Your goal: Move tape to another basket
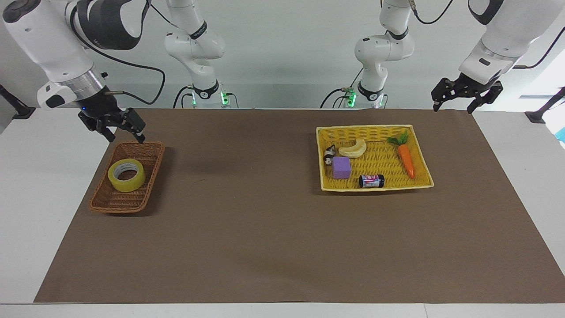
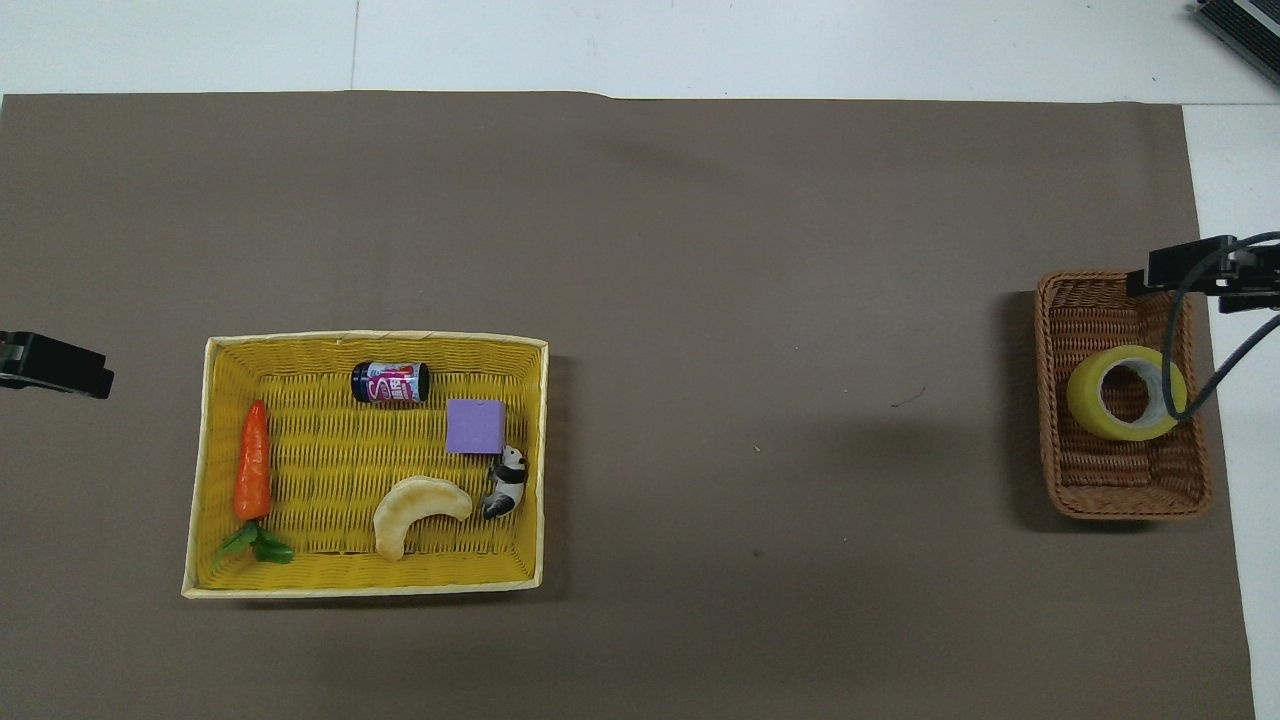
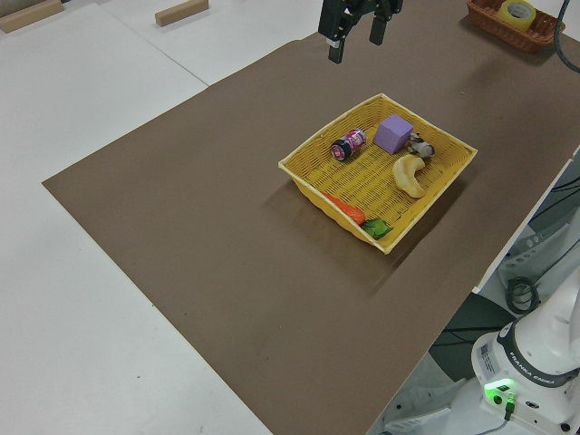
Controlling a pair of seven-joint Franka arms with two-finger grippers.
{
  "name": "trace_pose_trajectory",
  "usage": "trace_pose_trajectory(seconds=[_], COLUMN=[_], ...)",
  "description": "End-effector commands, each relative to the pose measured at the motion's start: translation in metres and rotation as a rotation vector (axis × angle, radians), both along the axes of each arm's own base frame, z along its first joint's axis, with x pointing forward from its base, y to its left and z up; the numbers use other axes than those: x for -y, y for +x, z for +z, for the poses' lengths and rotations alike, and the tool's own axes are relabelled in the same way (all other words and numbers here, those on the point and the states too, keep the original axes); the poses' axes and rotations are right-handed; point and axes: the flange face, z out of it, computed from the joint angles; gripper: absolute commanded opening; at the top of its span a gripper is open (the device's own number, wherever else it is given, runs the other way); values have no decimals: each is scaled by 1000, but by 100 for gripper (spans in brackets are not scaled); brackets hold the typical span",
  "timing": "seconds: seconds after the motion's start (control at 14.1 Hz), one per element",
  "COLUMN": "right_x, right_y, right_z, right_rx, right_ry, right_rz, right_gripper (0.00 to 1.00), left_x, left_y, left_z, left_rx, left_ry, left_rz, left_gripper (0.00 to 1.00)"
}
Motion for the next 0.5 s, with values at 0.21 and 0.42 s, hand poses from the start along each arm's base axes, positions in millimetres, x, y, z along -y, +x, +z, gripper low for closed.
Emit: trace_pose_trajectory(seconds=[0.21, 0.42], right_x=[-26, -34], right_y=[-33, -58], right_z=[34, 62], right_rx=[-31, -31], right_ry=[-43, -119], right_rz=[-49, -23], right_gripper=[100, 100], left_x=[-4, -4], left_y=[-7, -7], left_z=[2, 2], left_rx=[4, 4], left_ry=[12, 12], left_rz=[-3, -3], left_gripper=[100, 100])
